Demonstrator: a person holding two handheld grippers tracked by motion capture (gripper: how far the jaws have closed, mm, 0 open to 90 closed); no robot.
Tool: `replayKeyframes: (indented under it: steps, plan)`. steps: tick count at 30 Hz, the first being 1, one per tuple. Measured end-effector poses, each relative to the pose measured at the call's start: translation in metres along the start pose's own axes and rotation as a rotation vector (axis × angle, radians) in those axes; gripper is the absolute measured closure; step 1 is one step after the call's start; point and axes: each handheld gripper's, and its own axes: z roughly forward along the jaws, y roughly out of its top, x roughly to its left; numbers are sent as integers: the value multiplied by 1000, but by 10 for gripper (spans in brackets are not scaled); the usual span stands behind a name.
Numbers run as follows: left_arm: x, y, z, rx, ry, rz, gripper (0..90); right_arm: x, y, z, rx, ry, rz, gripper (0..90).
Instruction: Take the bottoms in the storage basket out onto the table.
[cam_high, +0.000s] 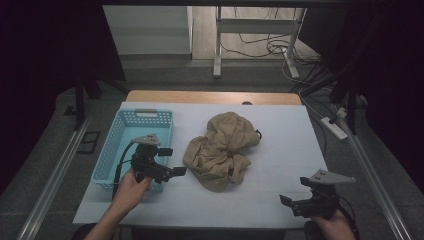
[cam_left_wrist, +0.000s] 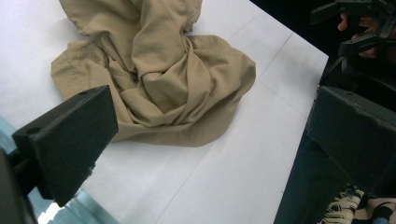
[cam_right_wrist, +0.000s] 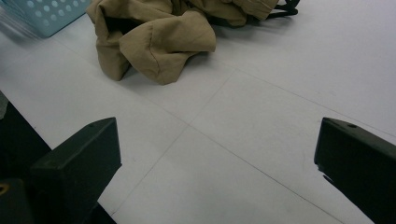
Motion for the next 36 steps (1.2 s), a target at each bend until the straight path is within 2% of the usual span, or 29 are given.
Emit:
replayKeyframes:
  steps: [10,15,23,36]
  plan:
    - [-1,-6,-11,-22,9,-9,9,0,0,0,2,-4,-2,3]
    - [-2,-10,-14,-33,14,6,9,0,0,0,1,-3,-1,3]
    - [-5,-17,-20,-44,18,5,9,1,0,0,4,-4,-3,3]
    - [-4,-30,-31,-68,10,-25,12,1,0,0,5,-6,-12,4]
